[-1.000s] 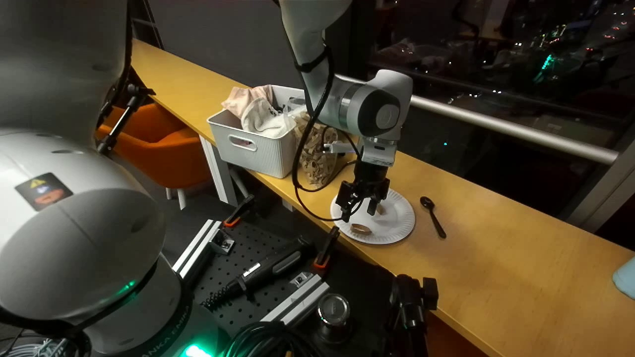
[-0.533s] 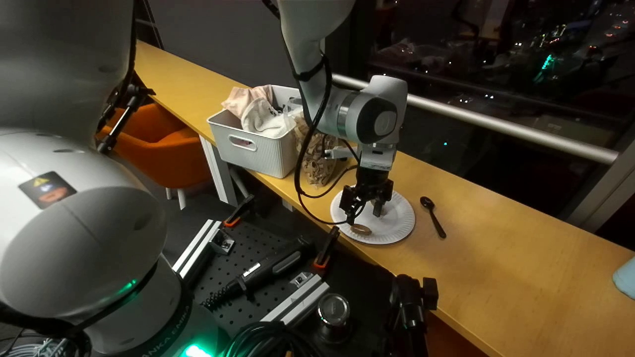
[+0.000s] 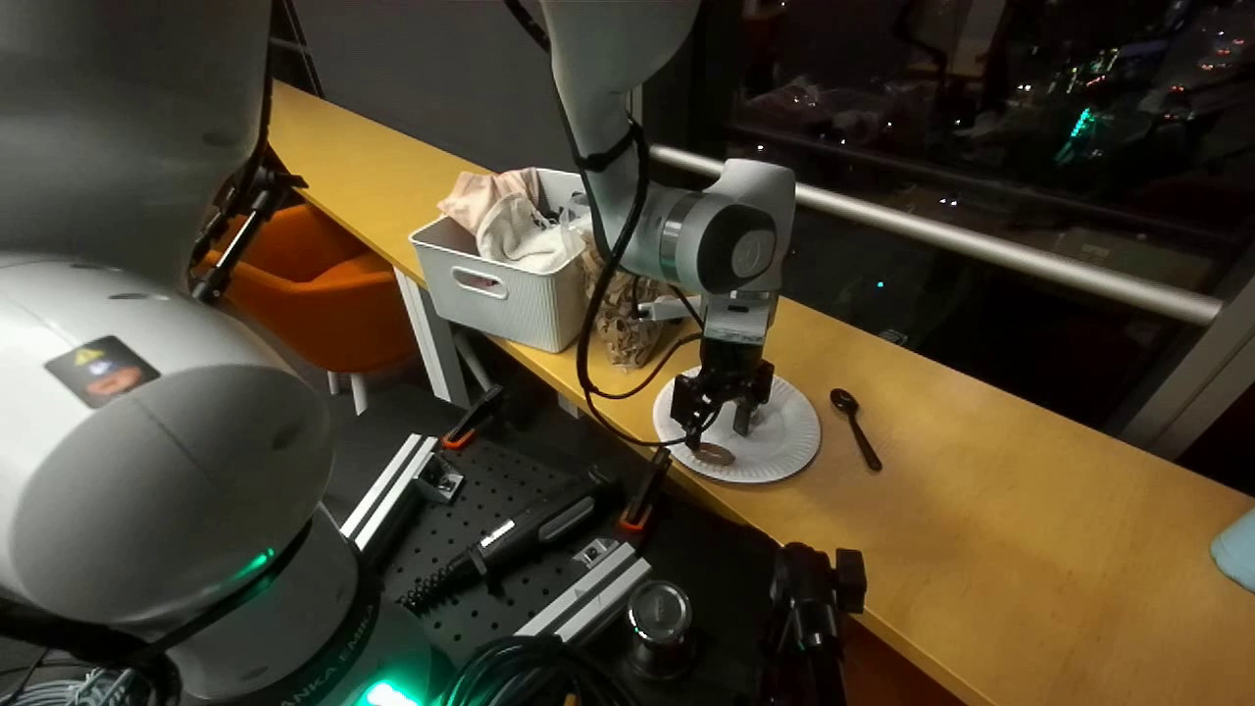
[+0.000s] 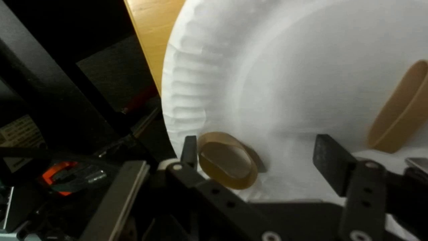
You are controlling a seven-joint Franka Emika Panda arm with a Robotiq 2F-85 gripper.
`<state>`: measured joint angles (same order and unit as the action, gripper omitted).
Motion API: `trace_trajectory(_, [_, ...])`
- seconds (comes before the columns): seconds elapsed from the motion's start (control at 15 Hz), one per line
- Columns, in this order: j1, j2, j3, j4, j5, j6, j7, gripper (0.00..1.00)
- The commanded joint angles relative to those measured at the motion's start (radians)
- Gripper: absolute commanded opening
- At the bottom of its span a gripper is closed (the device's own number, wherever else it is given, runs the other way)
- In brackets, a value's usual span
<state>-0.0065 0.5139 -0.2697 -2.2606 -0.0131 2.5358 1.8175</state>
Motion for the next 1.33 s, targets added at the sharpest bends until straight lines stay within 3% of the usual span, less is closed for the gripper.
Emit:
trace_trajectory(0.0, [0.024,-0.001,-0.022,-0.014,-0.017,0.028,0.029,0.58])
trace_trajectory(0.53, [-0.003,-0.004,-0.008,-0.007,0.014,0.017,0.006,0.0])
trace_trajectory(1.27, [-0.03,-0.083,-0.004,0.02,0.036,0.006,-0.006,0.0])
